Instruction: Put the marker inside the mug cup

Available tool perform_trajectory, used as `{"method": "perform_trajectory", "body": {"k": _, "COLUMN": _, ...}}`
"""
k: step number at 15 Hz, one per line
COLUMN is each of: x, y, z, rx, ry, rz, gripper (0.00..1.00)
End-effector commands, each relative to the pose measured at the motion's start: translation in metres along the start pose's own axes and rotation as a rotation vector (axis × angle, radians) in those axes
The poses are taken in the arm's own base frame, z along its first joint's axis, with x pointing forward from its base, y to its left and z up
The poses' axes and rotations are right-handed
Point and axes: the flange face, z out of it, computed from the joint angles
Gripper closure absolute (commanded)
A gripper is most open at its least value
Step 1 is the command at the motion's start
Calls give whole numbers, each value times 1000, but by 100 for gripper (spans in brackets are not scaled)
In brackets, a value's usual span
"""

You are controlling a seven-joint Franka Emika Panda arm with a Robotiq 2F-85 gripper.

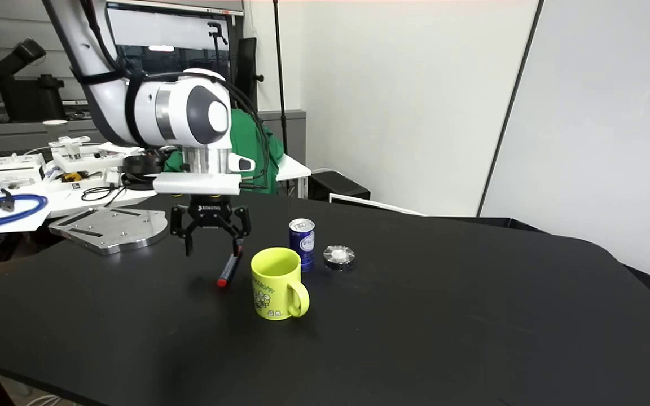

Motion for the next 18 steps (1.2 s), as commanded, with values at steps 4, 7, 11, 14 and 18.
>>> {"method": "perform_trajectory", "body": {"k": 4, "x": 0, "y": 24, "z": 20, "rx": -36, "ry": -39, "rz": 61, "gripper": 0}}
{"method": "perform_trajectory", "body": {"k": 7, "x": -2, "y": 32, "z": 30, "rx": -44, "ry": -57, "rz": 66, "gripper": 26}}
{"method": "perform_trajectory", "body": {"k": 11, "x": -1, "y": 38, "z": 30, "rx": -51, "ry": -59, "rz": 88, "gripper": 55}}
{"method": "perform_trajectory", "body": {"k": 14, "x": 2, "y": 43, "z": 21, "rx": -51, "ry": -48, "rz": 123, "gripper": 75}}
{"method": "perform_trajectory", "body": {"k": 18, "x": 7, "y": 57, "z": -2, "rx": -43, "ry": -37, "rz": 198, "gripper": 99}}
